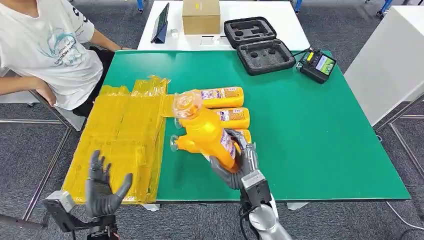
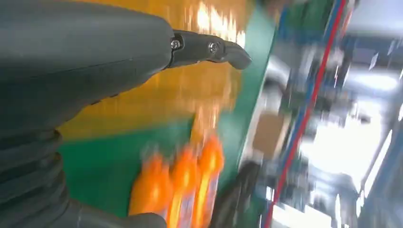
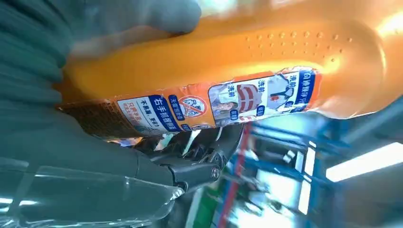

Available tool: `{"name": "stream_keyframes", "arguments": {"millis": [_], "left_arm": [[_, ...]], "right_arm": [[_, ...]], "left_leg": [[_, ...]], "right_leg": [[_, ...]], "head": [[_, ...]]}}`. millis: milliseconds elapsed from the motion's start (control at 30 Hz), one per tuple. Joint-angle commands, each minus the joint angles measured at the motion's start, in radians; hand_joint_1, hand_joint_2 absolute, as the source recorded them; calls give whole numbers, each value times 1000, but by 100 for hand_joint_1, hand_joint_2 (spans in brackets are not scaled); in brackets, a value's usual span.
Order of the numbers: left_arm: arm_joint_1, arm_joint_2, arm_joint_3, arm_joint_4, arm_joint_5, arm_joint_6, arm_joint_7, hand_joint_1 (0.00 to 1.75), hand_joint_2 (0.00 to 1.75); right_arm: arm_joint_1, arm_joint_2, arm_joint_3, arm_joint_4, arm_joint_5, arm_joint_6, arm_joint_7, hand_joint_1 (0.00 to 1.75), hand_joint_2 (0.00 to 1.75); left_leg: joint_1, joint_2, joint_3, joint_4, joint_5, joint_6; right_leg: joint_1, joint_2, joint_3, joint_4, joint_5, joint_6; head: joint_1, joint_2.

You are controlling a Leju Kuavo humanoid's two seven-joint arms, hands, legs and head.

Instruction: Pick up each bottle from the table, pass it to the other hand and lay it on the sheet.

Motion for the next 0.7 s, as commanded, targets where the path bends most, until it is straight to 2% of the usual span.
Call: {"name": "stream_keyframes", "arguments": {"millis": [33,200,233,367,533,600,700], "left_arm": [[-69,115,-288,66,20,-99,41,0,175],[-117,134,-336,107,20,-99,44,0,175],[-125,136,-342,117,16,-97,46,0,175],[-167,133,-353,190,13,-89,54,0,175],[-192,131,-357,259,31,-94,63,0,175],[-210,125,-339,304,47,-76,61,0,175],[-235,114,-289,379,80,-35,56,0,175]], "right_arm": [[-88,113,-6,382,8,68,-5,175,175],[-106,135,29,445,10,92,-4,175,175],[-104,136,36,443,11,98,-5,175,175],[-89,140,71,422,22,102,2,175,175],[-87,139,103,397,40,98,16,175,175],[-85,143,112,394,8,143,33,175,175],[-80,139,146,411,32,130,41,175,175]], "left_leg": [[1,0,3,-2,0,-1],[1,0,5,-2,0,-2],[2,-1,8,-3,-2,-3],[0,-1,4,-2,0,-1],[1,-1,6,-2,-1,-2],[1,-1,5,-2,-1,-2],[0,-1,3,-2,0,-1]], "right_leg": [[0,0,3,-2,0,-1],[1,1,5,-2,-1,-1],[2,1,8,-2,-2,-2],[0,-1,4,-1,-1,-1],[1,0,6,-2,-2,-1],[1,0,5,-2,-1,-1],[0,0,3,-1,0,-1]], "head": [[0,0],[0,0],[0,0],[0,0],[0,0],[0,0],[0,0]]}}
